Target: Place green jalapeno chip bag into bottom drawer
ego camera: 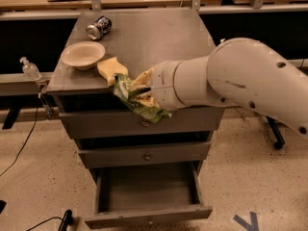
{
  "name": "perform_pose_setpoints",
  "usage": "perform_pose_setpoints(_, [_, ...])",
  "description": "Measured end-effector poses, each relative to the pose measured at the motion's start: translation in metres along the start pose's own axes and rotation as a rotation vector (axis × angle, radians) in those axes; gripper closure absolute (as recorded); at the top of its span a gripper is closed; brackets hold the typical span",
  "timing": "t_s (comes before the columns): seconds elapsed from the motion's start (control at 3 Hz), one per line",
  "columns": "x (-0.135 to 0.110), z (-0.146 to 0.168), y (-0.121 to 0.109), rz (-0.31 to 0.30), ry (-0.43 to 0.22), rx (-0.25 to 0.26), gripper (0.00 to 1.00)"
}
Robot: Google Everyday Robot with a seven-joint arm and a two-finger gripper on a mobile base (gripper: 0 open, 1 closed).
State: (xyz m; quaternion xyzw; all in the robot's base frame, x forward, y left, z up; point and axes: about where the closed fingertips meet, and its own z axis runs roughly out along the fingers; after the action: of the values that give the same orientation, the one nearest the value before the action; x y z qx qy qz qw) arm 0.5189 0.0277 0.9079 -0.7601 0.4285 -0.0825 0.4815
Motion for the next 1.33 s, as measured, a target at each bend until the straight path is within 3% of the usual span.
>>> perform_pose_setpoints(0.33, [0.002, 0.018, 0.015, 0.007, -0.082, -0.041, 1.00])
perform_pose_setpoints(0.67, [0.003, 0.036, 0.041, 0.039, -0.216, -0.073, 1.00])
perform_pose_setpoints(1.0, [0.008, 0.043, 0.061, 0.020, -0.438, -0.062, 1.00])
perform_pose_setpoints(1.33, [0.038, 0.058, 0.113, -0.001, -0.636, -0.097, 1.00])
